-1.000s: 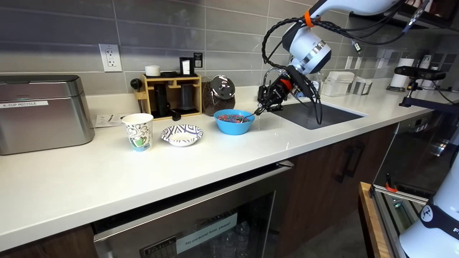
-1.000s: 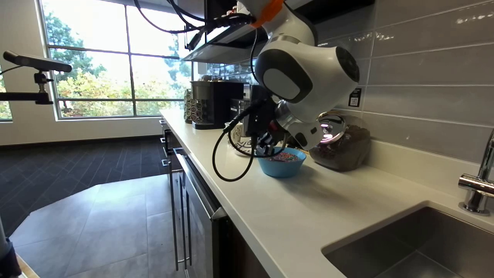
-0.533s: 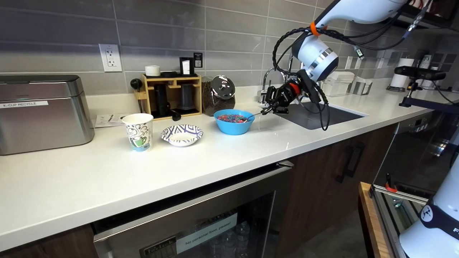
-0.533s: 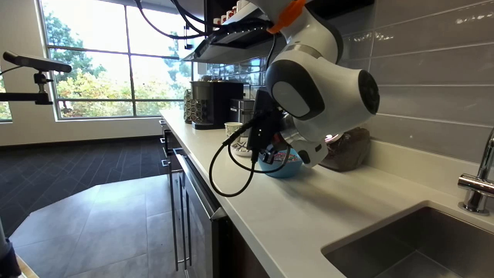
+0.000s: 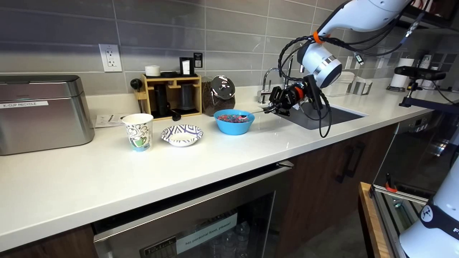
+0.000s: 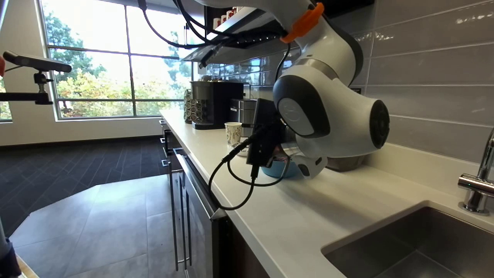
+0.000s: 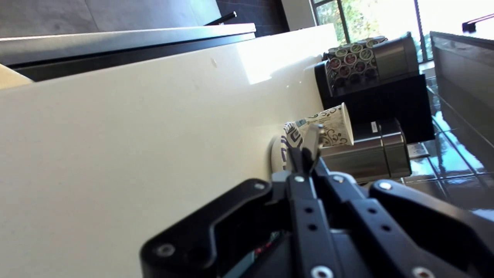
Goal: Scoop up some cereal in the blue bowl and put it into the white one
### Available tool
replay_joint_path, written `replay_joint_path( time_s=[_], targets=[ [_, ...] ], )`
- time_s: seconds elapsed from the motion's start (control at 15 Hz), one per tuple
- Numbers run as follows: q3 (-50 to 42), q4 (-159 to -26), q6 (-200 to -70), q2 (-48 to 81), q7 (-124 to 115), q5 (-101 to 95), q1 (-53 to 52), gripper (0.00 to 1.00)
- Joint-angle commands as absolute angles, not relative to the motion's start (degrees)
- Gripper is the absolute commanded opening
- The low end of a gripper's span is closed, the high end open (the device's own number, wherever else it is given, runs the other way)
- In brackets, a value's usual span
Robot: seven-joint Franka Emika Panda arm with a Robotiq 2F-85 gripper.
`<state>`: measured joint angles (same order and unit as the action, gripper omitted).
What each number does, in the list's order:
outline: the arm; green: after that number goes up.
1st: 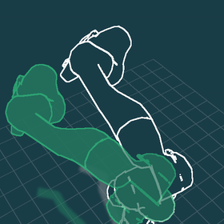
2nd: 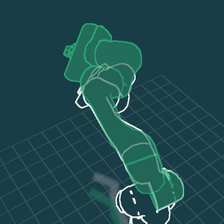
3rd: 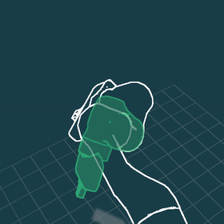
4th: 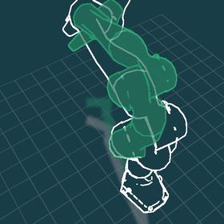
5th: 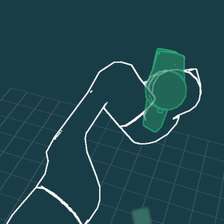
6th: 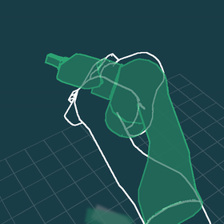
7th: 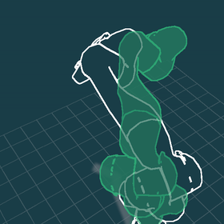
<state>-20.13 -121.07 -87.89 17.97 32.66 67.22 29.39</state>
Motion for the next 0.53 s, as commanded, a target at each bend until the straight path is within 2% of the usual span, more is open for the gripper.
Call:
replay_joint_path(
  time_s=[0.0,0.47],
  targets=[
    [-20.78,-119.37,-82.01,19.75,36.98,70.16,30.65,0.01],
    [-21.54,-118.78,-77.18,18.51,41.96,70.39,30.37,0.01]
  ],
)
